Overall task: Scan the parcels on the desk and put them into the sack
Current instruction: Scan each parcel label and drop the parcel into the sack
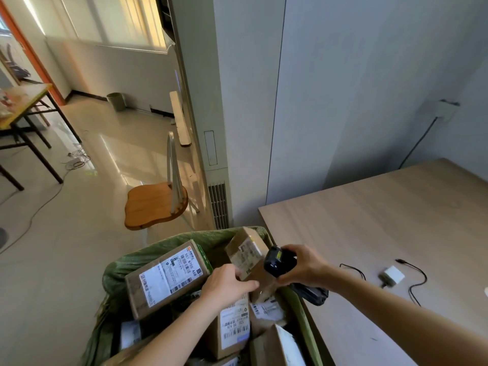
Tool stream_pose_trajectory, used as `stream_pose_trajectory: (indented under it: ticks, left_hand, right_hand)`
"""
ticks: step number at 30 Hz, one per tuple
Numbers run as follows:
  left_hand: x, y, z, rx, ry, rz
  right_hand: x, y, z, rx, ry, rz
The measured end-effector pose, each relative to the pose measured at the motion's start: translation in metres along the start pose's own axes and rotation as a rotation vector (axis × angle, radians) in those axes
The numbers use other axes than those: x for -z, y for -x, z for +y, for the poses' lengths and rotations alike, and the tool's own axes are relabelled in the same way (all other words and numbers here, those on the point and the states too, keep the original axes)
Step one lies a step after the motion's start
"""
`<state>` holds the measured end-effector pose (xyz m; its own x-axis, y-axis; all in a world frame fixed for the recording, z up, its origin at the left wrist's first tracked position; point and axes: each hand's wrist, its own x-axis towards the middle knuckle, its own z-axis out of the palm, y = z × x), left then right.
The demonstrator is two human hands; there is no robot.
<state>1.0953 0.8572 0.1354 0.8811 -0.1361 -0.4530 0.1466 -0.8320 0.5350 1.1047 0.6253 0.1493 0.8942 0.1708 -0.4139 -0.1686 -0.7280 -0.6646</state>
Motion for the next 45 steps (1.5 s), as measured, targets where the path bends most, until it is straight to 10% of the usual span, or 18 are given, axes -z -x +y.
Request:
stream_pose_trajectory:
  ticks: [19, 45]
  left_hand:
    - [0.027, 0.118, 0.071, -0.324, 0.068, 0.162]
    - [-0.278, 0.615, 0.347, -1.327, -0.135, -0.360]
  right_hand:
    - [0.060, 0.198, -0.019, -0.054, 0.101, 0.352]
    - [-0.087, 0.981, 0.099, -1.047, -0.086, 0.968]
